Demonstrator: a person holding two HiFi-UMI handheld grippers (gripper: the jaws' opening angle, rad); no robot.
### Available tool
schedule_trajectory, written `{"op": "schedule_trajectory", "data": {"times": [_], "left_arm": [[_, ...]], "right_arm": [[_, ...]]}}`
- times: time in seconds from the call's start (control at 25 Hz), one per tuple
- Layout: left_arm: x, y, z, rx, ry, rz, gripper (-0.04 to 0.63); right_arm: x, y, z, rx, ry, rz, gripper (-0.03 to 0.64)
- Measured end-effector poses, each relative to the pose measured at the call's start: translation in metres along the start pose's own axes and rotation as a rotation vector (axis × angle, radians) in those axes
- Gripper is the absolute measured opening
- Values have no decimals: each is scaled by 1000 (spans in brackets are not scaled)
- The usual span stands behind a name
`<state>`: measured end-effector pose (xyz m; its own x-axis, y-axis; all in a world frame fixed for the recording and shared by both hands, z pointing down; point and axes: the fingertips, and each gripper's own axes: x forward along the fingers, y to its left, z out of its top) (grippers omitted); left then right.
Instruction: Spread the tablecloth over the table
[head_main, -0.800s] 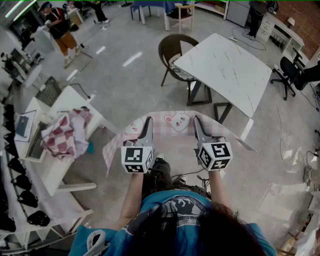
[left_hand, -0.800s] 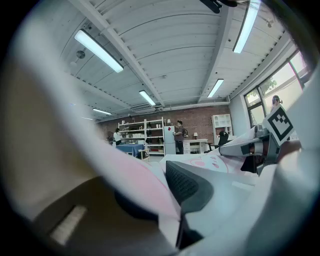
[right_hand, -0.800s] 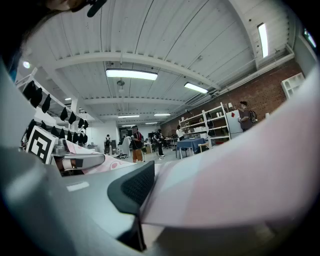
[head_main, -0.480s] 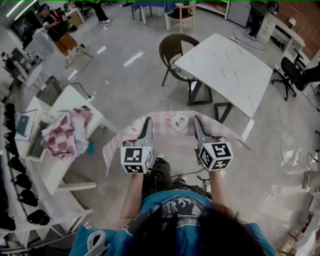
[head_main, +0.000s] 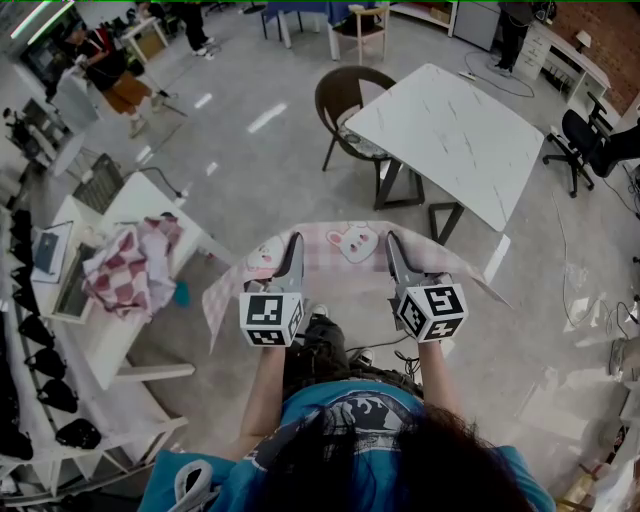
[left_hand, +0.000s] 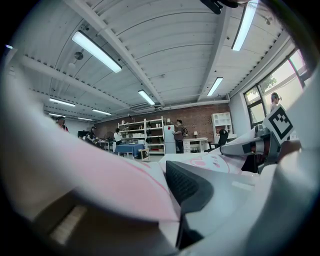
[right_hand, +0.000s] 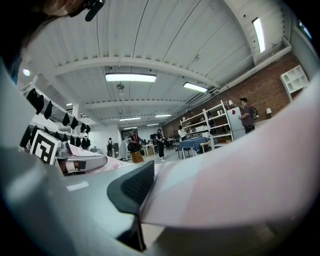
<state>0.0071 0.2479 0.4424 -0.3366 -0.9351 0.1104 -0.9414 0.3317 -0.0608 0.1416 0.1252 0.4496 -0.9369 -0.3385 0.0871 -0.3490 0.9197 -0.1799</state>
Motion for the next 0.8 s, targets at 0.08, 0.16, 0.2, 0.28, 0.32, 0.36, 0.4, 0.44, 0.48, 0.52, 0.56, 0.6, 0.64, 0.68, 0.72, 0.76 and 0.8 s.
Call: {"op": "schedule_trajectory", "data": {"times": [0.08, 0.16, 0.2, 0.28, 0.32, 0.36, 0.4, 0.44, 0.48, 0.52, 0.56, 0.6, 0.64, 0.68, 0.72, 0.76, 0.8], "left_arm": [[2, -5, 1, 0, 3, -4, 66], [4, -10, 1, -3, 7, -10, 67], [5, -11, 2, -4, 9, -13, 67], [7, -11, 3, -3, 14, -13, 66], [9, -10, 4, -1, 16, -13, 67], [11, -9, 4, 1, 19, -12, 66], [13, -9, 5, 5, 21, -13, 66], [15, -8, 6, 9, 23, -14, 66], [17, -8, 7, 14, 24, -16, 66], [20, -8, 7, 19, 26, -19, 66], [22, -8, 8, 24, 27, -22, 66], [24, -7, 8, 27, 28, -25, 66], [26, -7, 7, 28, 31, -27, 66], [29, -5, 6, 26, 34, -29, 66], [31, -3, 5, 21, 37, -29, 67], [34, 0, 3, 15, 41, -29, 67], [36, 4, 2, 7, 44, -27, 67]], "right_arm": [[-3, -4, 1, 1, 0, -2, 75], [-5, -8, 2, 1, -1, -6, 75], [-6, -10, 2, 3, -3, -6, 75], [-4, -12, 3, 9, -8, -4, 75], [-3, -13, 3, 13, -9, -2, 75], [-1, -13, 3, 19, -11, -1, 75], [0, -15, 3, 26, -12, 0, 75], [1, -16, 3, 34, -14, 0, 75], [2, -18, 3, 44, -16, 0, 75], [3, -19, 3, 54, -18, -1, 75], [5, -21, 2, 63, -21, -3, 75], [7, -23, 1, 69, -22, -5, 75], [9, -24, 1, 72, -22, -6, 75], [12, -25, 0, 74, -20, -7, 74], [16, -26, -1, 75, -18, -6, 74], [20, -27, -2, 75, -14, -4, 74], [25, -26, -2, 75, -10, -1, 74]]}}
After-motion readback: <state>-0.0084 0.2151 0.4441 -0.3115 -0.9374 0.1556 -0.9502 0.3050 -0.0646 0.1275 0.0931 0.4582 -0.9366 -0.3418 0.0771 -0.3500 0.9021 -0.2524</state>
